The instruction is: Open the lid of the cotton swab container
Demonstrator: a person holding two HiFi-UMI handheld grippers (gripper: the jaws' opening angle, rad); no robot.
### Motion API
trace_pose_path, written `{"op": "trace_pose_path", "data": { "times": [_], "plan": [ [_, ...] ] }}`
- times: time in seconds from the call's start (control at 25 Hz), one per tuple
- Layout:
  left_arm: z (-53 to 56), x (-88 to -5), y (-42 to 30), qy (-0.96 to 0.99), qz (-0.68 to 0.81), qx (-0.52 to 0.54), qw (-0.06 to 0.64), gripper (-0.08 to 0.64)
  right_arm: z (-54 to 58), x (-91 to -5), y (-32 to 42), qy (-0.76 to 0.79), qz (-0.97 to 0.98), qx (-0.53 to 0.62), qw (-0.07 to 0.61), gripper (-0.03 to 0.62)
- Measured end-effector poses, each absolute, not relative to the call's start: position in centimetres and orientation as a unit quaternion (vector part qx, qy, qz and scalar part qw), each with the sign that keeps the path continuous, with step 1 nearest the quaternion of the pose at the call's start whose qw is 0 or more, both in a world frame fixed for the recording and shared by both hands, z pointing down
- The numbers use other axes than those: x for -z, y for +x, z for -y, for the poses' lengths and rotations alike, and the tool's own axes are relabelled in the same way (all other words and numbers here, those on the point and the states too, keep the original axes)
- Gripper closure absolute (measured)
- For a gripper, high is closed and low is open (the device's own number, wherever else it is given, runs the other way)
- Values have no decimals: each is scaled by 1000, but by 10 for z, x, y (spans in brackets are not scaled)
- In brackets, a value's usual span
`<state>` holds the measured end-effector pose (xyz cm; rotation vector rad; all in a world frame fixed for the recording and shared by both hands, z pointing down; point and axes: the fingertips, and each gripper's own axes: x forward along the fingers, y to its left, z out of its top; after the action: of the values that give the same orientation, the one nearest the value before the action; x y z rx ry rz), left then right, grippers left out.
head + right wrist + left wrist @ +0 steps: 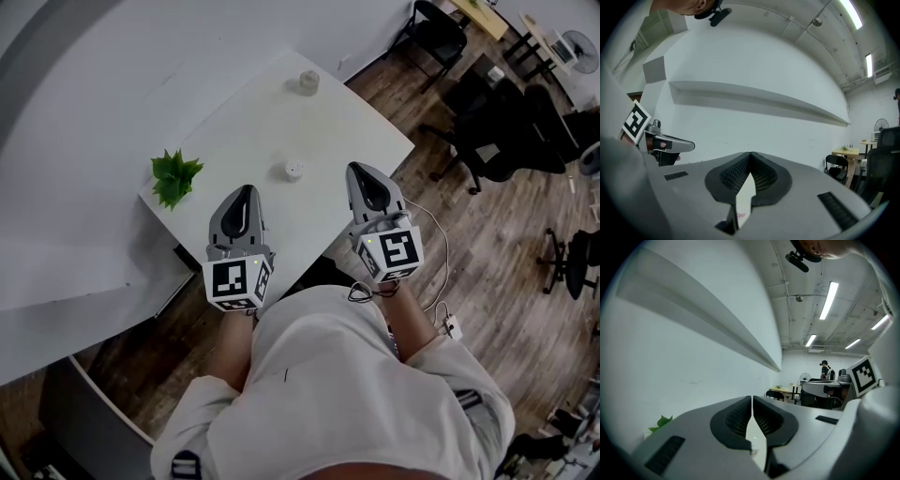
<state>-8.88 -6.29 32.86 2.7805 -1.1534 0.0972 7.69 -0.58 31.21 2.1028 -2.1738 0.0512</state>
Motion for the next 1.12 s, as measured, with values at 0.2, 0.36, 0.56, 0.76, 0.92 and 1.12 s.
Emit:
{"op": "trace_pose_path", "data": {
  "times": [0.2, 0.36, 0.56, 0.76, 0.92, 1.12],
  "plan": [
    [60, -332, -88, 922, 382, -33, 60, 532, 6, -314, 74, 691, 720, -17, 65, 594],
    [60, -334, -87, 921, 384, -35, 57, 532, 6, -315, 72, 684, 726, -17, 69, 594],
    [59, -337, -85, 922, 383, -40, 51, 534, 6, -317, 71, 679, 730, -16, 73, 595],
    [58, -333, -80, 923, 379, -37, 50, 534, 5, -317, 77, 681, 729, -18, 74, 595],
    [58, -335, -77, 924, 378, -41, 46, 534, 6, -319, 80, 679, 730, -12, 77, 595],
    [58, -341, -75, 924, 376, -46, 55, 535, 6, -321, 84, 682, 727, -19, 77, 595]
  ]
}}
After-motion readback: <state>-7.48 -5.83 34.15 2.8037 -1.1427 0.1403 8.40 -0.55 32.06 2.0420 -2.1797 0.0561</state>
